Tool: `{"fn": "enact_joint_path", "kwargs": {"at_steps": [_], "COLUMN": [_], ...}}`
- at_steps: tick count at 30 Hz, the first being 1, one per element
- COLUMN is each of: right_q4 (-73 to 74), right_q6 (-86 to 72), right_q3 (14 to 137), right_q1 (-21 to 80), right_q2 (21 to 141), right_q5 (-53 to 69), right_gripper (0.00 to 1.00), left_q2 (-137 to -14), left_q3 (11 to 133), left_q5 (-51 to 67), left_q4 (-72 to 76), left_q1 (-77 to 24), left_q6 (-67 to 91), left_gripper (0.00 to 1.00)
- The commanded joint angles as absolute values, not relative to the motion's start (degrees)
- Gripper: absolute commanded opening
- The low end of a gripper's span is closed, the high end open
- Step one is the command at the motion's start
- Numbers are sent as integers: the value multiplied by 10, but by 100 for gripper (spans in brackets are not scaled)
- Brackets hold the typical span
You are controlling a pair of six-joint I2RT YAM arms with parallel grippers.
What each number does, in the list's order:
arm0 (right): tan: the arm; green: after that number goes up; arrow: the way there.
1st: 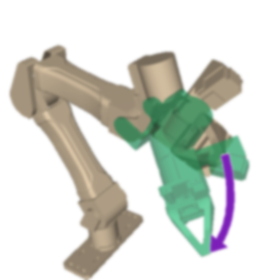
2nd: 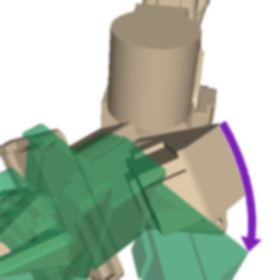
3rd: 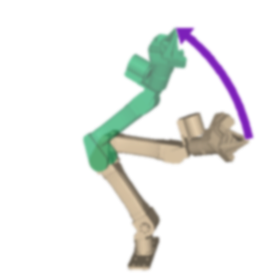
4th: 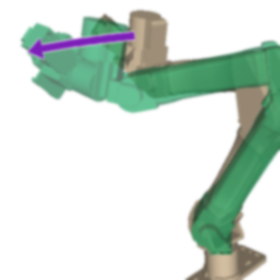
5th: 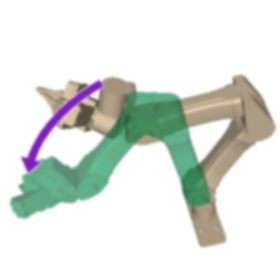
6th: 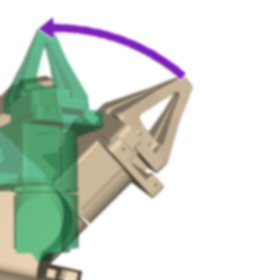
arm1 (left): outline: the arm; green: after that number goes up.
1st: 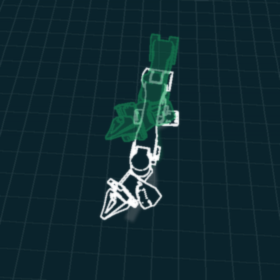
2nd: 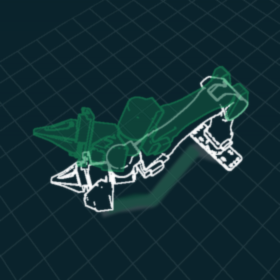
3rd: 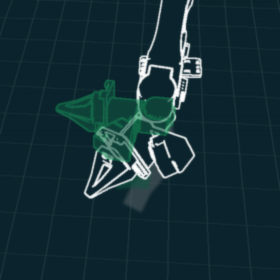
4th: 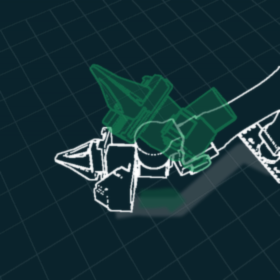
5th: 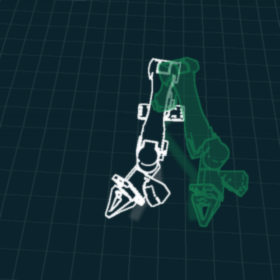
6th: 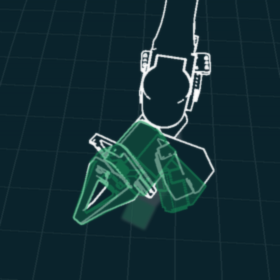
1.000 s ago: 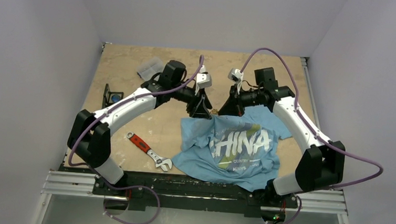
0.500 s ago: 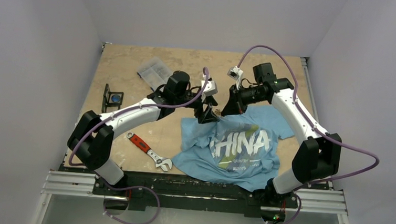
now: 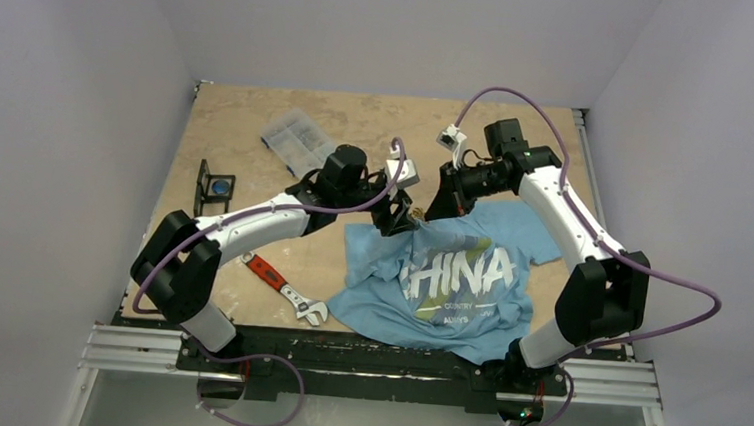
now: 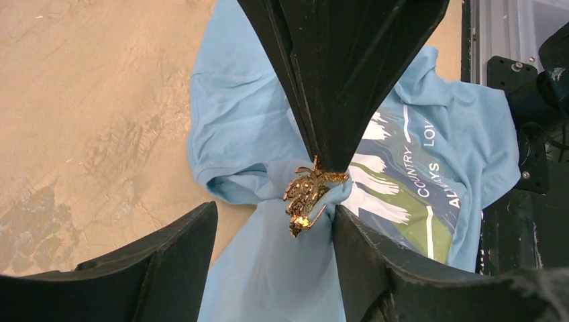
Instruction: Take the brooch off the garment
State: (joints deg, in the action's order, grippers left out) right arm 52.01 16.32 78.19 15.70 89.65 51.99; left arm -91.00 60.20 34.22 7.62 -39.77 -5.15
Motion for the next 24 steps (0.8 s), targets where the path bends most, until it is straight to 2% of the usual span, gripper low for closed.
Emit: {"fn": "enact_joint_path", "kwargs": {"at_steps": [1, 5, 11, 14, 24], "right_q4": [542, 544, 535, 542, 554], "right_q6": [170, 175, 187, 204, 242], "right_q3": [803, 802, 797, 801, 798], "right_q1": [153, 149, 149, 149, 149], "right_q2": [879, 879, 875, 872, 854], "right_q5": [536, 535, 531, 533, 540], "right_gripper": [0, 0, 0, 0, 0], "left_q2": [-905, -891, -878, -894, -931], "left_q3": [607, 596, 619, 650, 691], "left_q5": [318, 359, 521, 535, 545], "left_q4": [71, 69, 42, 41, 56], "left_q1": [-391, -370, -362, -362, -363], "left_q6": [-74, -82, -97, -59, -5], "left_gripper": [61, 53, 55, 54, 34]}}
